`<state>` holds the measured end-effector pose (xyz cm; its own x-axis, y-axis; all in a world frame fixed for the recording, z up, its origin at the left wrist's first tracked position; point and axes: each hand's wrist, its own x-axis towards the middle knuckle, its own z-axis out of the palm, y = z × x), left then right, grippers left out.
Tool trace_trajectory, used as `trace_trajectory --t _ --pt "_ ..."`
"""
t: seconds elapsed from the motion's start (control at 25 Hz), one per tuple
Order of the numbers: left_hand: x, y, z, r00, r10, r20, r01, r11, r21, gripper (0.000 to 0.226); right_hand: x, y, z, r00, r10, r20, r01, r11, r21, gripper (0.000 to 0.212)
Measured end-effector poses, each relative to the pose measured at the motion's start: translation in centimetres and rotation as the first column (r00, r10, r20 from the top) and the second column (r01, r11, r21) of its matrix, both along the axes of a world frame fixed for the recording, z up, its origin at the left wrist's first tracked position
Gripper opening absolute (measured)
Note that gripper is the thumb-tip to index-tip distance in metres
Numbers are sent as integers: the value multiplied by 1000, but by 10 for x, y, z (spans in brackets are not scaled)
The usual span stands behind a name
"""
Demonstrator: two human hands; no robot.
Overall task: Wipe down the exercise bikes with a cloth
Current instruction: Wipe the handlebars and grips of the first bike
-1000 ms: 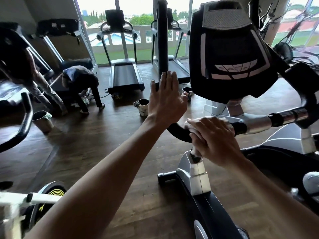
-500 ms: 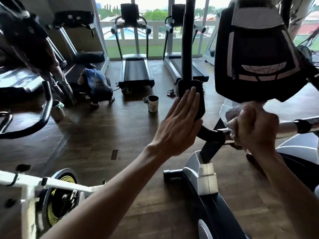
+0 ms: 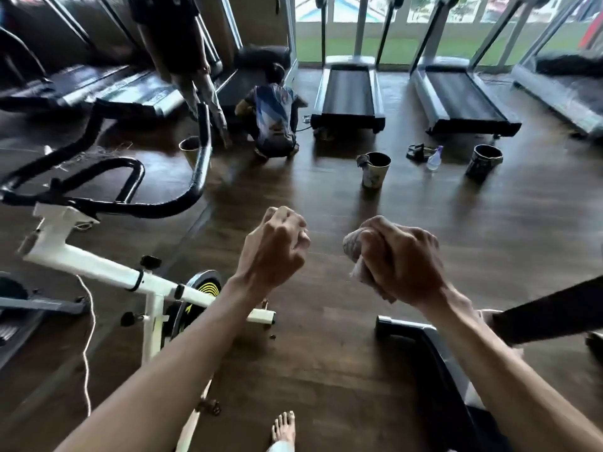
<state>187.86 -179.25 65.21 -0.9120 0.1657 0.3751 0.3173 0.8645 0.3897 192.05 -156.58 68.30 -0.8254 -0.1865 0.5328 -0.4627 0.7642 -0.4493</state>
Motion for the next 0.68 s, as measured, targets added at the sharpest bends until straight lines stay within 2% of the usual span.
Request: trace_trajectory --t 0.12,0.24,0.4,0.68 --pt "-63 -32 0 978 30 207 -15 997 -74 20 -64 -22 -11 996 -44 75 39 997 66 44" --pt "-120 -48 2 946 -1 323 46 990 -133 24 -119 -37 -14 987 -114 117 103 990 97 44" --pt "-197 -35 11 934 -60 352 113 985 -131 27 -176 -37 -18 979 -175 105 164 980 108 44" --pt "-350 41 -3 907 -168 387 237 962 -136 27 -314 13 -38 965 -245 97 227 960 162 44"
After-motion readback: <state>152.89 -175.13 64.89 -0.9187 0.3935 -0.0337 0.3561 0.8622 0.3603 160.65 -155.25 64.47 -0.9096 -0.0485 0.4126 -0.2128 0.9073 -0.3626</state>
